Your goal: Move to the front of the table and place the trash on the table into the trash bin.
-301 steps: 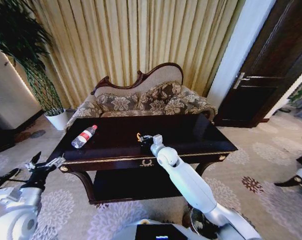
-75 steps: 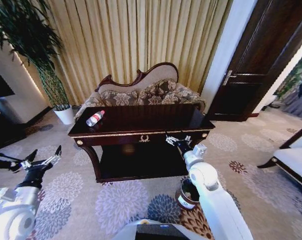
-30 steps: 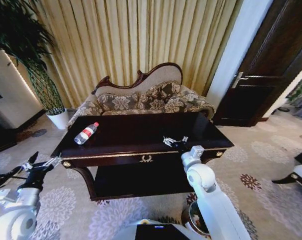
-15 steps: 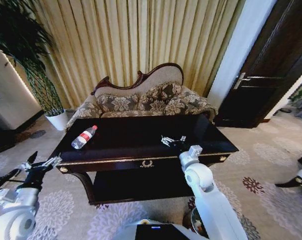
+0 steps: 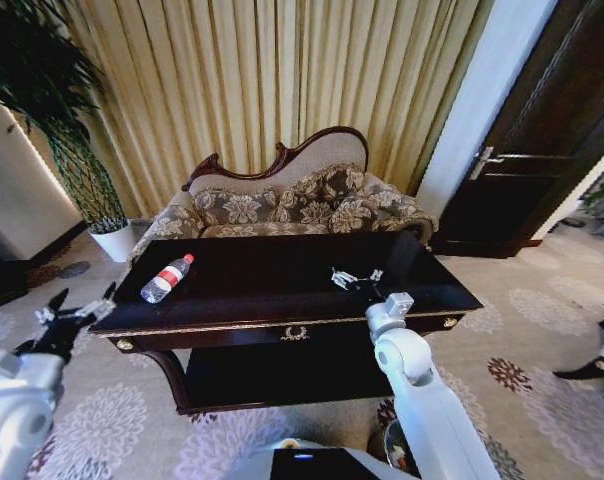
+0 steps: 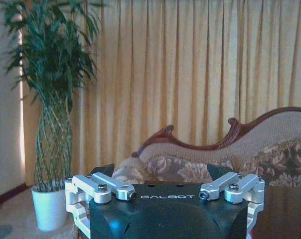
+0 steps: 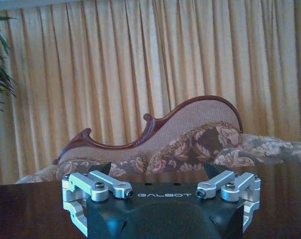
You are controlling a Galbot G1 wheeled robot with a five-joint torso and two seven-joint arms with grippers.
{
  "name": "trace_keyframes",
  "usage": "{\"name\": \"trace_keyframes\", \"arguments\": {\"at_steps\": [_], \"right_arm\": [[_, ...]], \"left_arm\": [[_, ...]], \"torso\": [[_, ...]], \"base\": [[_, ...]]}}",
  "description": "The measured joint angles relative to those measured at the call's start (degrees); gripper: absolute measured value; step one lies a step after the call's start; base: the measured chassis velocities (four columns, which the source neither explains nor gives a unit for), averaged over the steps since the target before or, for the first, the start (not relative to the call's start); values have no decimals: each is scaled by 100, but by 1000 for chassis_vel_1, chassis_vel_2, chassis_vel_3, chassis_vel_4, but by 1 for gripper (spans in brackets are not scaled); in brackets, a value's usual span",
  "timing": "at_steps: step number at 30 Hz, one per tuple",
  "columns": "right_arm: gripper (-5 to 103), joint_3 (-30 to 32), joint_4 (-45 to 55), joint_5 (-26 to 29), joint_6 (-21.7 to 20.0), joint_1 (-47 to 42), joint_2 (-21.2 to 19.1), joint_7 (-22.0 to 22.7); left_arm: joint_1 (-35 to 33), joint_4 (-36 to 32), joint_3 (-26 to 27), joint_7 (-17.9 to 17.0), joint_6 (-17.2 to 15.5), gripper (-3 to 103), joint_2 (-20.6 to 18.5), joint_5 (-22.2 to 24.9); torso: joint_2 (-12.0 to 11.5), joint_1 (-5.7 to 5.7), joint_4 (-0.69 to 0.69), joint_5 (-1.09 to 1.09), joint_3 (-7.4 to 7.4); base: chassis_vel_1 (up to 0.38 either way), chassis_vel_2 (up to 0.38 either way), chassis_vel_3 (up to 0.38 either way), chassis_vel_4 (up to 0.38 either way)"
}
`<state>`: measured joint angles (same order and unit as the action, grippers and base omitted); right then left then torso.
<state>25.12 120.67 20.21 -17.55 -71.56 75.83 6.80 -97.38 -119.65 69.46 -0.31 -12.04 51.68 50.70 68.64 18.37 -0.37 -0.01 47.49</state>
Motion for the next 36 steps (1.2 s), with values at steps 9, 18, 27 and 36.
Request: {"name": "trace_keyframes", "arguments": {"at_steps": [9,18,27,36], "right_arm": [[100,61,-56,-39,65,-87,41,0],[100,46,-120,-69,72,-75,31,0],[100,63,-161,-134,130,-101,45,0],[100,120,-160,-172,203,-170,64,0]], "left_arm": [[855,802,-278,13,-1410,100,-1072,1034],[1243,924,-506,134,-2342,100,-1418,1379],[1809,1236,-997,459,-2734,100,-1698,1455],[2389,1471,-1778,276,-2911,100,-1943,1434]], "torso": [[0,0,0,0,0],[0,0,1,0,0],[0,0,-1,1,0],[0,0,-1,1,0]], "base": [[0,0,0,0],[0,0,0,0],[0,0,0,0],[0,0,0,0]]}}
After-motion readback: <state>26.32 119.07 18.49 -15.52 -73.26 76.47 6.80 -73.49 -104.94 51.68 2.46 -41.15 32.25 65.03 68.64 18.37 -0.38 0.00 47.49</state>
